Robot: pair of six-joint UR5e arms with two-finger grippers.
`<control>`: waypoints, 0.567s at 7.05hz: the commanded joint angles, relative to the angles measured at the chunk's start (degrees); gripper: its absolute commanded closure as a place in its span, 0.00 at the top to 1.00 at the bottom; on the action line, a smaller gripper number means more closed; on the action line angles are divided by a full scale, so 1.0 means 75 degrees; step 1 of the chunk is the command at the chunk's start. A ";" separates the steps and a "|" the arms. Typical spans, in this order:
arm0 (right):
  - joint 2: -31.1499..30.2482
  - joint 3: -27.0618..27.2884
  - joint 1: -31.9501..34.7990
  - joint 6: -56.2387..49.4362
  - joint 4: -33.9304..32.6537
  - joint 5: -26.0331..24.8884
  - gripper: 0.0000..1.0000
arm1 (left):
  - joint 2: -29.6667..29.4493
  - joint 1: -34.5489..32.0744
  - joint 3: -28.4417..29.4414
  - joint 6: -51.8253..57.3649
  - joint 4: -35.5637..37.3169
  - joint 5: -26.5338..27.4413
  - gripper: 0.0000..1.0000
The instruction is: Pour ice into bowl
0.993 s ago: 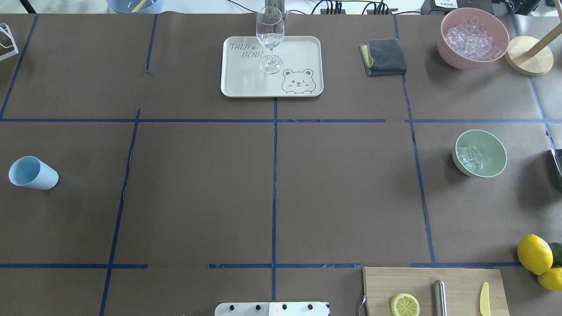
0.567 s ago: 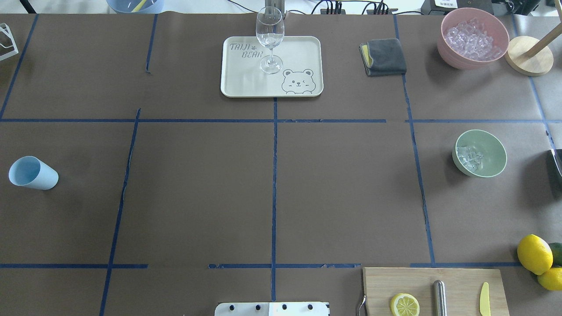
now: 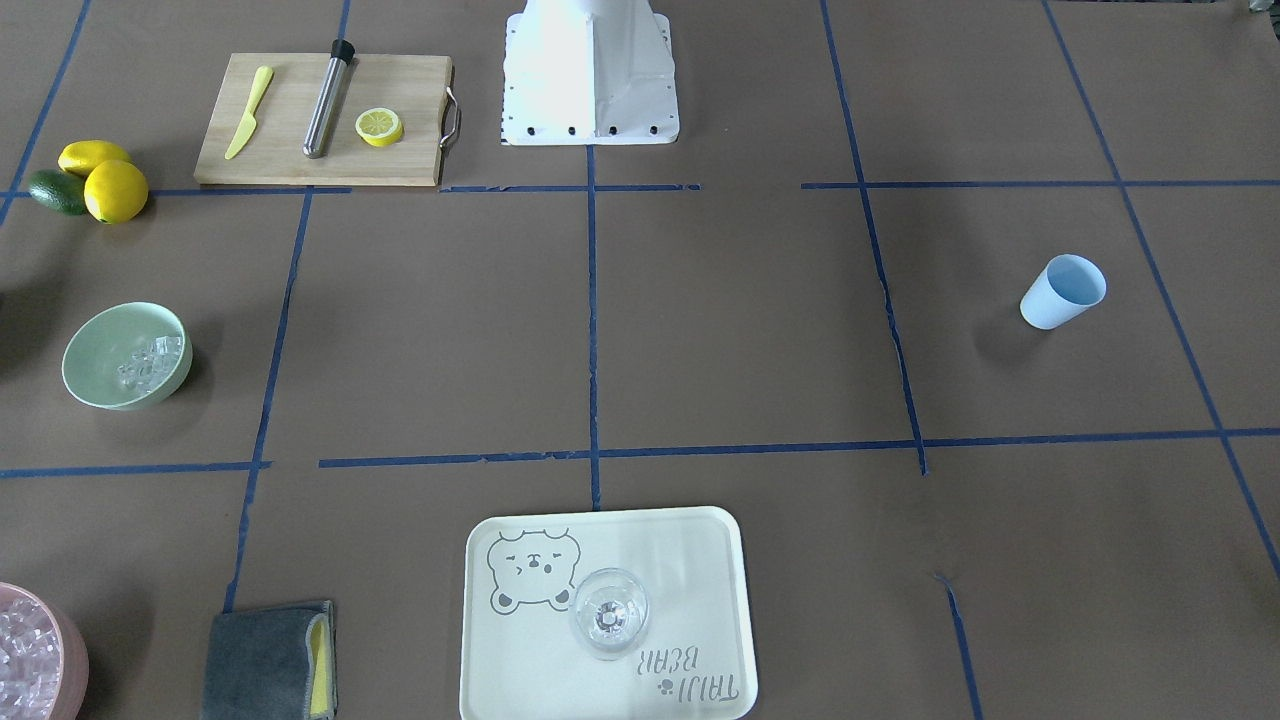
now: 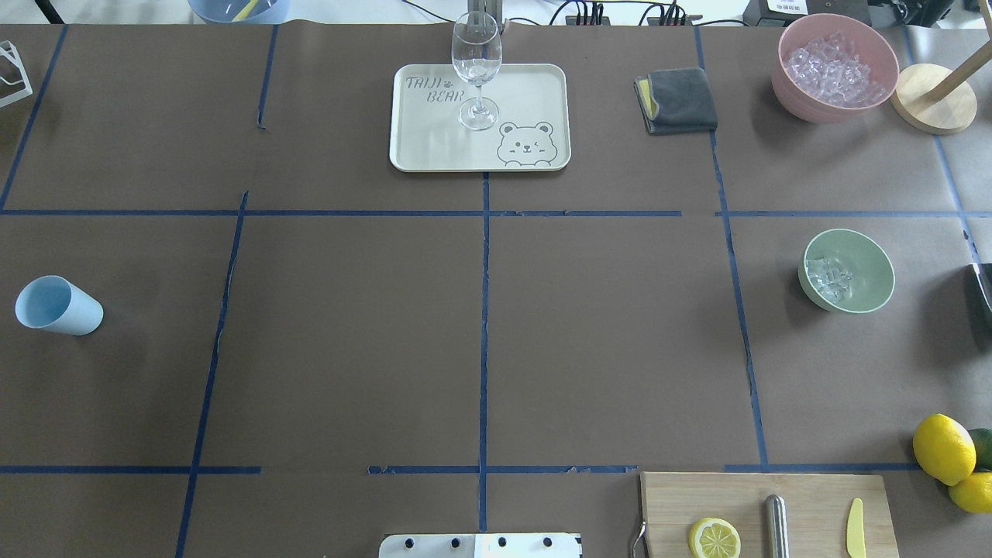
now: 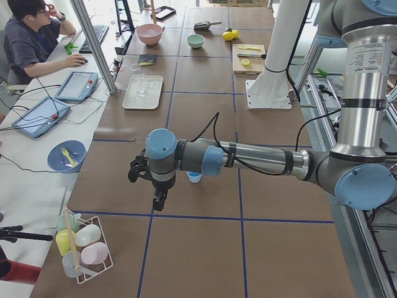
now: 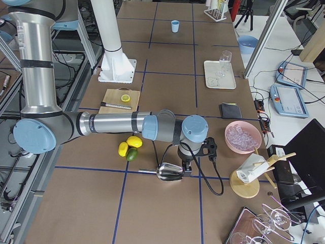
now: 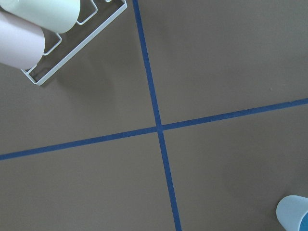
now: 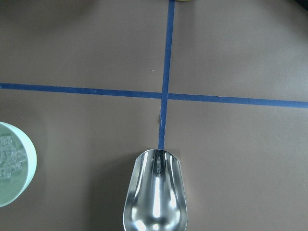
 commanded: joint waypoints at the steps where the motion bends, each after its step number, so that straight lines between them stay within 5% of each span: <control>1: -0.0016 -0.0107 0.0000 0.0050 0.0084 0.0015 1.00 | 0.0069 -0.0032 0.0065 -0.0019 -0.0018 -0.0164 1.00; 4: 0.0066 -0.0375 -0.0023 0.0086 0.0247 0.0003 1.00 | -0.0059 -0.0009 0.0170 -0.0031 -0.0018 -0.0164 1.00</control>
